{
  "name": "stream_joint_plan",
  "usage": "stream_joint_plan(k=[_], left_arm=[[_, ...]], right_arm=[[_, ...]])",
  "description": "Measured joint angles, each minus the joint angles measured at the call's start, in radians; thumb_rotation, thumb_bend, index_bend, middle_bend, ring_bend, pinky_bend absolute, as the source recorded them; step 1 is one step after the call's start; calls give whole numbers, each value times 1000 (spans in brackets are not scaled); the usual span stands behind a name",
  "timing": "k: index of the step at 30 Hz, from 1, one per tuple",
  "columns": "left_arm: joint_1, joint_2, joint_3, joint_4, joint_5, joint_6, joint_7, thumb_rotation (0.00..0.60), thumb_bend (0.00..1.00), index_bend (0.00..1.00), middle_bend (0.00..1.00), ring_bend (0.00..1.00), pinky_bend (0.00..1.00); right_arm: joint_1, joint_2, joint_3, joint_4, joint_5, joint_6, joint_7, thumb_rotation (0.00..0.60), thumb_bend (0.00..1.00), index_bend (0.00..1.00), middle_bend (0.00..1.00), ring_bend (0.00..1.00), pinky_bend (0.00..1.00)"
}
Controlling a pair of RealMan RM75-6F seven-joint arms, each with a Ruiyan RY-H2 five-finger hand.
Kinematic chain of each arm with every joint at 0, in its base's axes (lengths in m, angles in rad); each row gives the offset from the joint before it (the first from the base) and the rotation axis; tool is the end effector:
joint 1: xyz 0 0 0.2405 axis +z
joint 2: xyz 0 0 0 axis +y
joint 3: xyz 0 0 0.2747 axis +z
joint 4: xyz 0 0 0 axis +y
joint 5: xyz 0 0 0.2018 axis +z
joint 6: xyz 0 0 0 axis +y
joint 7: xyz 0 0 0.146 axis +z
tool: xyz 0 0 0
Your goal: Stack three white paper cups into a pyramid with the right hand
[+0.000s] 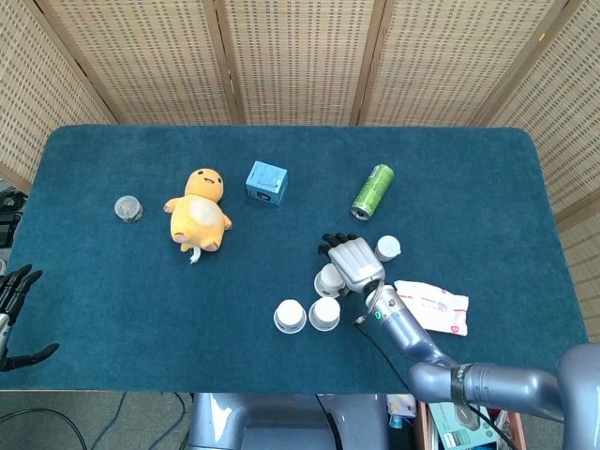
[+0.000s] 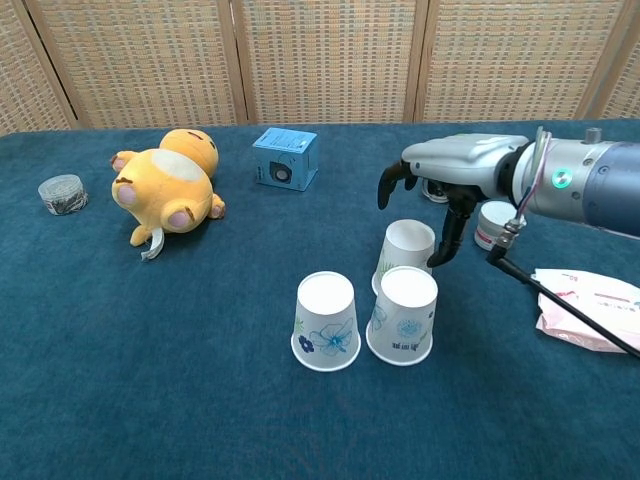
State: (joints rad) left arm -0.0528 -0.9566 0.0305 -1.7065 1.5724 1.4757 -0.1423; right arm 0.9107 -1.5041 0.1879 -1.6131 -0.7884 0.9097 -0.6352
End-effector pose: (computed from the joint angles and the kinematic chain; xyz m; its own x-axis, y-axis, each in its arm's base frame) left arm -0.3183 0.1558 0.2037 0.3321 0.1060 0.9373 0.9432 -0.0296 -0.3309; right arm -0.1145 -0.3682 -0.0102 0.5618 -0.3137 0.7655 -0.8068 -0.4123 0.4232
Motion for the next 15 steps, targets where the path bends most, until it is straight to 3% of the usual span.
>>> stream_joint_plan(k=[5, 15], left_arm=[[-1, -1, 0, -2, 0, -1, 3, 600, 44, 0, 0, 0, 0], [-1, -1, 0, 3, 4, 1, -4, 600, 44, 0, 0, 0, 0]], right_arm=[[7, -2, -8, 16, 10, -6, 12, 600, 148, 413, 450, 399, 346], [2, -10, -13, 41, -35, 2, 74, 600, 261, 504, 565, 478, 392]])
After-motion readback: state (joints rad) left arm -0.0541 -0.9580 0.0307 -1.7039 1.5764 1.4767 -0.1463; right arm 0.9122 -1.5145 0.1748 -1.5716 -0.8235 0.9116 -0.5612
